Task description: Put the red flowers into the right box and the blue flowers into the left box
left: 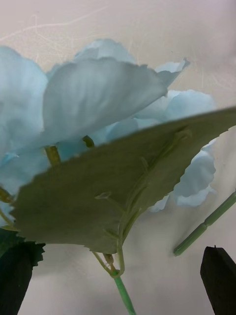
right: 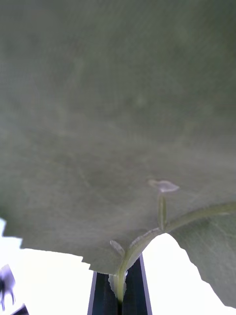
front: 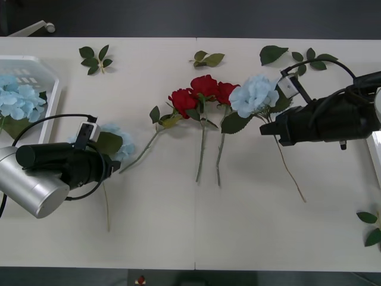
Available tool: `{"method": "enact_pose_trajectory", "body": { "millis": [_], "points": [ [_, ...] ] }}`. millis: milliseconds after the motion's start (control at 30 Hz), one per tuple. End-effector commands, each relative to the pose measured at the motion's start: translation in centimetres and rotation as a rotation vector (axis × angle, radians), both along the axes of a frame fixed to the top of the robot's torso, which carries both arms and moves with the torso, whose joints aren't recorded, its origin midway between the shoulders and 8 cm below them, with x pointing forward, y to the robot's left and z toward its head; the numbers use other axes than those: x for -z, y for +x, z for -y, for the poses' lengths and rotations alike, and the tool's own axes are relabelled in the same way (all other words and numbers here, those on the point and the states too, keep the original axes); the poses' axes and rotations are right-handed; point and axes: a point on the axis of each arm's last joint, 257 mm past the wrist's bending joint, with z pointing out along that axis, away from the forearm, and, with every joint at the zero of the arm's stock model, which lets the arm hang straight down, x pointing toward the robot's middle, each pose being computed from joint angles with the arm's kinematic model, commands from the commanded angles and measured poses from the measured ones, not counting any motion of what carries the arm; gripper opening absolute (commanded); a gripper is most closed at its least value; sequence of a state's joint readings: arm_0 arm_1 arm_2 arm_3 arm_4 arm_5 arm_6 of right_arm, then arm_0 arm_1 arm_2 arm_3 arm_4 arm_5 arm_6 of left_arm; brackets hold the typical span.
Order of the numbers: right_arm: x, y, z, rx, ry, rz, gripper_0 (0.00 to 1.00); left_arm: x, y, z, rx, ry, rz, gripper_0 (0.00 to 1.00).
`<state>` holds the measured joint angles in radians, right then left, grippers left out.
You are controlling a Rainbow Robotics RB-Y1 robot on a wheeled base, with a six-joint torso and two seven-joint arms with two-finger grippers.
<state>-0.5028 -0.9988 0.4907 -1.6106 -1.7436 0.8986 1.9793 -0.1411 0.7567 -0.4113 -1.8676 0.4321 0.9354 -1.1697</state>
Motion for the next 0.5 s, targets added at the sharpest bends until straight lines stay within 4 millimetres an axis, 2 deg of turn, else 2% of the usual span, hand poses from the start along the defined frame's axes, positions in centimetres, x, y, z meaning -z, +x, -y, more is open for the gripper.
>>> {"method": "enact_pose_trajectory", "body": {
  "millis": [33,100,200,333,500],
  "points": [
    [-3.6,-1.1,-0.8,-0.027,0.077,0.076,0.0,-1.3,1.5,-0.4,0.008,0.018,0.038,1.0],
    [-4.9,-1.7,-1.2,-0.034,0.118,0.093,0.0,-1.2,1.5,-0.2,0.01,0.003,0.037,1.0],
    [-7.0,-3.0,-2.3,-0.054,0.194,0.111,0.0,-1.8,1.3,1.2,0.023,-0.059,0.021,1.0],
    [-9.6,-4.3,-3.6,-0.106,0.24,0.209,0.0,-4.0,0.6,2.6,0.068,-0.113,0.019,1.0],
    [-11.7,-5.9,-5.8,-0.181,0.341,0.277,0.0,-7.1,-0.7,2.5,0.103,-0.127,-0.019,1.0]
  ]
}}
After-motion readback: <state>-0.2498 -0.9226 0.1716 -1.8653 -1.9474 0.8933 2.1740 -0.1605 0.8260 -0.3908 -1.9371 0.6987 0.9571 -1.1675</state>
